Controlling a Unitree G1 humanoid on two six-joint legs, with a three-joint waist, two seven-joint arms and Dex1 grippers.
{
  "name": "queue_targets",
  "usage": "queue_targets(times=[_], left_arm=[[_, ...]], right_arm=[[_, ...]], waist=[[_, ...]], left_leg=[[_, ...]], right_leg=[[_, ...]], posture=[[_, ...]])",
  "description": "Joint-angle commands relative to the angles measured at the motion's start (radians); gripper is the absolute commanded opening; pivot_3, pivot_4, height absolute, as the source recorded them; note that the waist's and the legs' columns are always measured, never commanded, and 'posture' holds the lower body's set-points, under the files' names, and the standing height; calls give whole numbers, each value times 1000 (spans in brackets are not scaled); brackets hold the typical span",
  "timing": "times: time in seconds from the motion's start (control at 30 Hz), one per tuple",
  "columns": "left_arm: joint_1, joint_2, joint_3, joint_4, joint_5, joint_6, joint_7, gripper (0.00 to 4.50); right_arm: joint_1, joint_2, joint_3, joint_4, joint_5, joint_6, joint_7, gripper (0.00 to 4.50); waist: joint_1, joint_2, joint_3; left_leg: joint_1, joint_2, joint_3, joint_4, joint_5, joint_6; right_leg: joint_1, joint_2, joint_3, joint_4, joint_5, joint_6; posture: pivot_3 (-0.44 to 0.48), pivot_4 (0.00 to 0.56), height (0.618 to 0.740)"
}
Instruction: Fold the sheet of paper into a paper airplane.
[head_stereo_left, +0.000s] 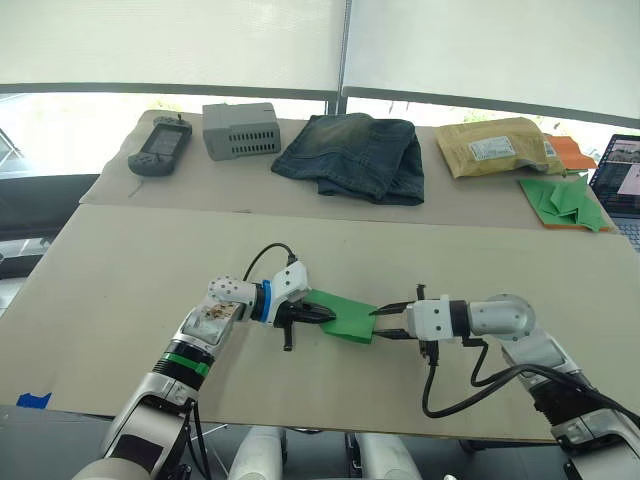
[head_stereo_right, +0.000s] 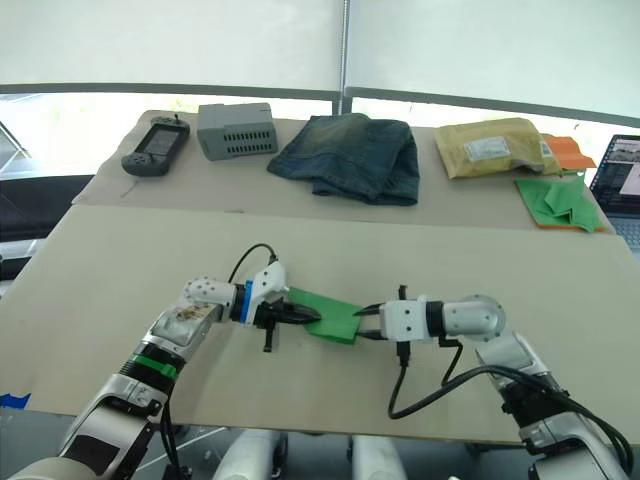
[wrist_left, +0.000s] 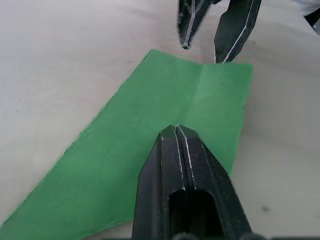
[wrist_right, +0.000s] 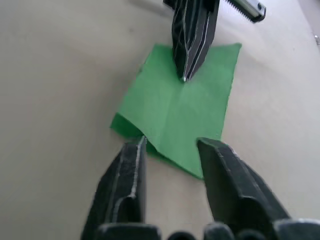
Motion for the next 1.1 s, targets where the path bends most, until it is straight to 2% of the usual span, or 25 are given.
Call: queue_targets(times=[0.03,0.23,0.57,0.7,0.8,0.97,1.1], left_arm=[[17,2,-15,1,5,22,-8,0],[-3,-3,15,19,-9,28,7,0],[-51,14,12,116,20,-49,-15,0],[-66,8,11,146,25,-67,-14,0],[-77,6,10,168,28,-82,-11,0],[-88,24,20,153,13,-67,-32,0],[-75,64,48,84,-31,-12,-69,0]], right_arm=[[-4,-6,-28,-47,31,6,4,2627],[65,-5,-34,-175,43,90,-20,2627],[144,51,-59,-247,-2,146,-165,2627],[158,66,-52,-284,15,189,-180,2627],[177,77,-39,-317,31,223,-175,1802],[179,77,-28,-307,11,210,-169,44],[145,40,-12,-259,-44,75,-141,13]], waist=[[0,0,0],[1,0,0],[1,0,0],[2,0,0],[4,0,0],[3,0,0],[0,0,0]], left_leg=[[0,0,0,0,0,0],[0,0,0,0,0,0],[0,0,0,0,0,0],[0,0,0,0,0,0],[0,0,0,0,0,0],[0,0,0,0,0,0],[0,0,0,0,0,0]], right_leg=[[0,0,0,0,0,0],[0,0,0,0,0,0],[0,0,0,0,0,0],[0,0,0,0,0,0],[0,0,0,0,0,0],[0,0,0,0,0,0],[0,0,0,0,0,0]], posture=[[0,150,728],[0,150,728],[0,150,728],[0,150,728],[0,150,728],[0,150,728],[0,150,728]])
